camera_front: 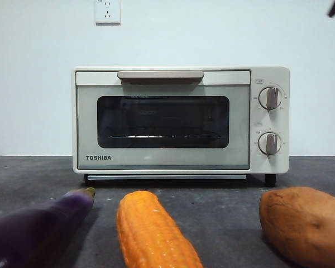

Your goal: Take the eggplant from the table,put the eggplant in the oven

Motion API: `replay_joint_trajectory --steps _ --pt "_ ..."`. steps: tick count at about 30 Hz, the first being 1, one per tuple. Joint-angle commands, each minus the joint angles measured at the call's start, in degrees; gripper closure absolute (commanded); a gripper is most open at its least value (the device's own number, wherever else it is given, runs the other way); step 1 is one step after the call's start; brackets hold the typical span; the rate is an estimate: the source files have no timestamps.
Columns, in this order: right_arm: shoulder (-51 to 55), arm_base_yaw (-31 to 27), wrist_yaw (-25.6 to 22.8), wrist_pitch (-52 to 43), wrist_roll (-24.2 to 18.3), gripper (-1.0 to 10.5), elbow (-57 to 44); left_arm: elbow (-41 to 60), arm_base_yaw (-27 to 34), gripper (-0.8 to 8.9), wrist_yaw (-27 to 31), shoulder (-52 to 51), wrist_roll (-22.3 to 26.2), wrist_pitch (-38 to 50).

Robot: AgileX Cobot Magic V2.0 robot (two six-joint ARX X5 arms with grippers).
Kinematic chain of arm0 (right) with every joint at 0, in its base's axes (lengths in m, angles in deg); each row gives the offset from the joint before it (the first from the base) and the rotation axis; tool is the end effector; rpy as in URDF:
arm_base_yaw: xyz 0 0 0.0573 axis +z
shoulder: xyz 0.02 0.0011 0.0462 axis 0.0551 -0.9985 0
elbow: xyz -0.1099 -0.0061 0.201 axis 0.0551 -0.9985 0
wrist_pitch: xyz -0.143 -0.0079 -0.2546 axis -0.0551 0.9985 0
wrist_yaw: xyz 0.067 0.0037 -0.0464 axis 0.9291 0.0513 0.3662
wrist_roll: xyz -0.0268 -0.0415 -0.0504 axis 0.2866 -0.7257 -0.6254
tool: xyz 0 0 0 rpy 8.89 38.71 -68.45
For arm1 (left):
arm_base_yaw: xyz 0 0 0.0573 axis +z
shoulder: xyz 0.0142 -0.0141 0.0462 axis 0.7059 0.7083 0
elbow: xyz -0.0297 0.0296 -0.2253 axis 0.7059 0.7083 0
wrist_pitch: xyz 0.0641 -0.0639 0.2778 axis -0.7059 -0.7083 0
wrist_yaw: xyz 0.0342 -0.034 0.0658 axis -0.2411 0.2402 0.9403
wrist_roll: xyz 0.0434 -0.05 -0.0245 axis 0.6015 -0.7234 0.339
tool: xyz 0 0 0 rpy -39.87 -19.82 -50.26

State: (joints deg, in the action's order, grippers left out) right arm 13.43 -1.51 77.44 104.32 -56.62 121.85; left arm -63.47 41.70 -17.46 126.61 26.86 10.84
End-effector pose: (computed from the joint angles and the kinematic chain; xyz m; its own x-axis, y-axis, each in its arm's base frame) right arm 0.2372 0.0335 0.2837 0.6743 0.5146 -0.5296 -0.2541 0.8351 0.4879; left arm 0.2506 -0.0347 0.2532 0.7574 -0.4257 -0.4951 0.2248 0.8819 -0.4144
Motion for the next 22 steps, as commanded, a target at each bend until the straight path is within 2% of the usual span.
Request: replay_joint_trajectory --steps 1,3,9,16,22 --pt "-2.56 2.54 4.09 -2.82 4.72 5.9 0.81 -1.27 -0.5 8.07 -0.26 0.42 0.9 0.66" --pt "-4.2 5.16 5.44 -4.33 6.54 5.9 0.81 -1.27 -0.74 8.07 -0.26 0.42 0.9 0.66" --pt "-10.73 19.37 3.28 -12.59 12.72 5.8 0.98 -1.27 -0.96 8.07 -0.24 0.42 1.03 0.66" --pt "-21.88 36.94 -11.56 -12.61 13.6 5.4 6.62 -1.27 -0.96 8.07 -0.24 0.42 1.36 0.66" --pt "-34.32 47.21 -18.82 -6.01 13.53 5.3 16.61 -1.27 -0.94 8.07 -0.24 0.42 1.36 0.7"
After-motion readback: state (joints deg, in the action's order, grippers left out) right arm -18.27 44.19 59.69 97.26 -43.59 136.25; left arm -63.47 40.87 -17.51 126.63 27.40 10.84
